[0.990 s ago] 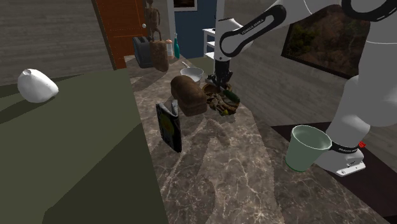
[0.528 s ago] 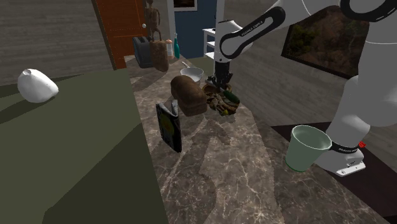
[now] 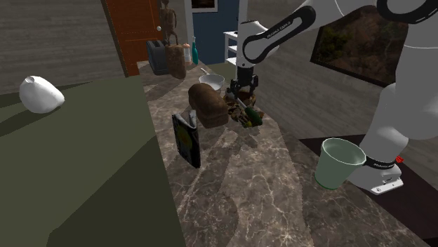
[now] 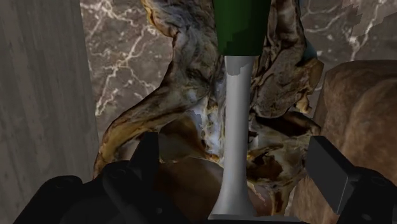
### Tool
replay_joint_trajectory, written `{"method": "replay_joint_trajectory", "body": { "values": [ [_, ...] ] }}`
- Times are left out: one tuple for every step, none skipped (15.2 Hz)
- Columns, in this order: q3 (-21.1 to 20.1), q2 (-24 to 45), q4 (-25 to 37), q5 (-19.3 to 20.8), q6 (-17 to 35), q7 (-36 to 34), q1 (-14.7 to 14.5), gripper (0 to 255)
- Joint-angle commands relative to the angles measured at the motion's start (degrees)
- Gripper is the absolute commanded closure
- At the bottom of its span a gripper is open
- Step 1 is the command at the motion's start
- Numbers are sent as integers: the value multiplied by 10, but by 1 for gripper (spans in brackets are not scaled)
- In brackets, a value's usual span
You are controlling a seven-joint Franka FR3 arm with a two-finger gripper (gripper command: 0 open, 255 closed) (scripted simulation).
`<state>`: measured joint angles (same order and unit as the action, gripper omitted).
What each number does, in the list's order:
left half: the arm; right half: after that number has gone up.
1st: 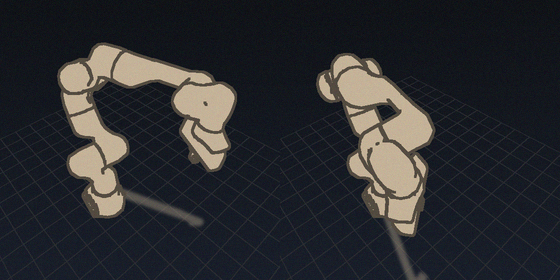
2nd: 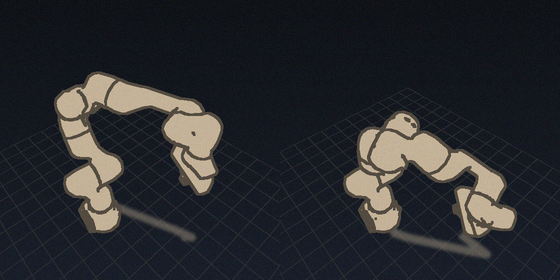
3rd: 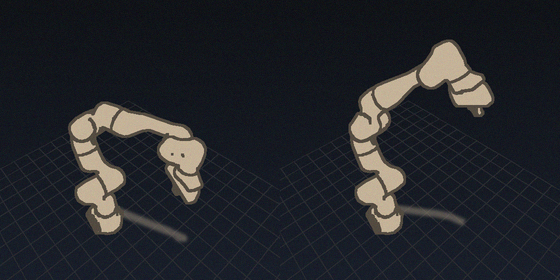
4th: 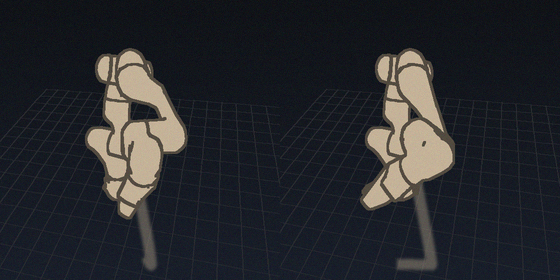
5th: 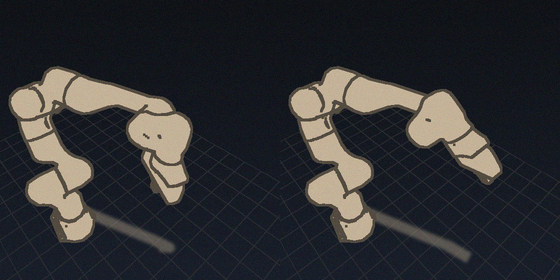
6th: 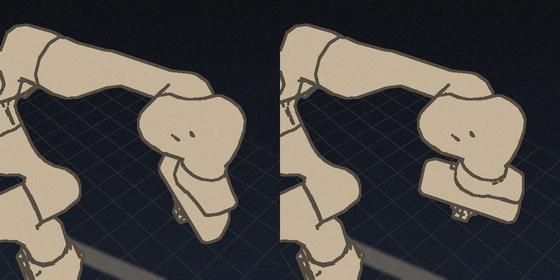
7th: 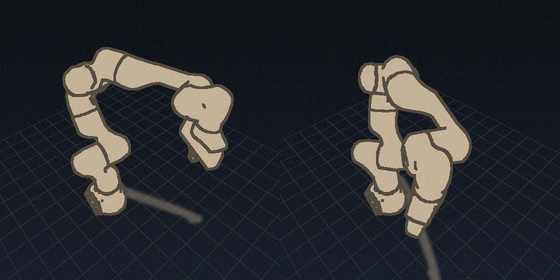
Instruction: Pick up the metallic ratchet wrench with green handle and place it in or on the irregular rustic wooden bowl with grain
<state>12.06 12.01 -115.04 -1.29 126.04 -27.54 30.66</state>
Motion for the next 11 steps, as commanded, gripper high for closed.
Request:
{"method": "replay_joint_trajectory", "body": {
  "values": [
    [1,-14,14,4,-27,-2,-1,0],
    [1,-22,23,6,-45,-4,-2,0],
    [1,-28,31,7,-59,-5,-2,0],
    [1,-28,31,7,-59,-5,-2,0],
    [1,-28,31,7,-59,-5,-2,0],
    [1,-28,31,7,-59,-5,-2,0],
    [1,-28,31,7,-59,-5,-2,0],
    [1,-28,31,7,-59,-5,-2,0],
    [1,-28,31,7,-59,-5,-2,0],
    [1,-28,31,7,-59,-5,-2,0],
    [1,-28,31,7,-59,-5,-2,0]
  ]
}}
